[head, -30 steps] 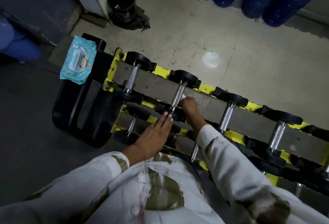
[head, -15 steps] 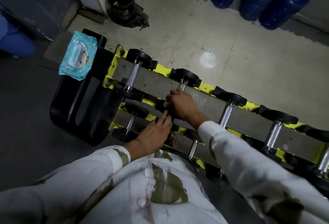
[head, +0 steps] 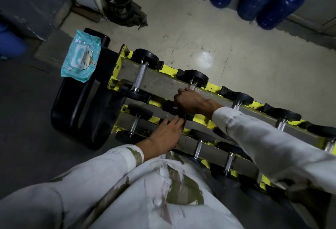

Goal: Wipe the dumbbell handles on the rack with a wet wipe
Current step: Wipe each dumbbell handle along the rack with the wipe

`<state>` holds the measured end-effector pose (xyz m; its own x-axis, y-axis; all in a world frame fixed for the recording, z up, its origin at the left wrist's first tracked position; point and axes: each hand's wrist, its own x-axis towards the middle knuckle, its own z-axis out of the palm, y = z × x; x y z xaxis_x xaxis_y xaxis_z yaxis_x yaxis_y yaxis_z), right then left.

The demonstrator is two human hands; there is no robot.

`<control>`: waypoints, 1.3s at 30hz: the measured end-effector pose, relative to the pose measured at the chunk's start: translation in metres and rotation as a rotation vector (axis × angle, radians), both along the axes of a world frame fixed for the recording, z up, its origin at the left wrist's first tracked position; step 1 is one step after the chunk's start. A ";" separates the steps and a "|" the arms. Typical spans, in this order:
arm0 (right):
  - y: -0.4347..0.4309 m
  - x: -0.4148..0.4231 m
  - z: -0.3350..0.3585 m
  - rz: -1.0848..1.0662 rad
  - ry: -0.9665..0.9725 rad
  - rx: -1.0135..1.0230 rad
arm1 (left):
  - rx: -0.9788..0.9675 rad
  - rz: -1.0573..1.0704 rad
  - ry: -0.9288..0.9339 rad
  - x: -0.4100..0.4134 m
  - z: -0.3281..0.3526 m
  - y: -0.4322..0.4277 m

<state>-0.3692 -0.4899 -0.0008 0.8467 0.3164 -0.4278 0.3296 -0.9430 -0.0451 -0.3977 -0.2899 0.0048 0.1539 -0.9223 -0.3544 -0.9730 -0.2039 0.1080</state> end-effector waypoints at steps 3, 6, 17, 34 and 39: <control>-0.004 -0.021 0.003 -0.152 -0.017 0.102 | 0.004 0.011 -0.033 0.002 0.000 0.000; -0.014 -0.051 0.006 -0.440 -0.034 0.179 | 0.023 0.068 0.011 0.004 -0.002 0.002; -0.046 -0.167 0.031 -1.176 -0.237 0.439 | -0.169 -0.074 0.212 -0.015 0.019 -0.048; -0.152 -0.213 0.002 -0.391 -0.210 0.012 | 0.039 -0.128 0.266 -0.125 -0.010 -0.120; -0.150 -0.208 -0.013 -0.337 -0.301 0.150 | 0.056 0.012 0.242 -0.147 -0.009 -0.118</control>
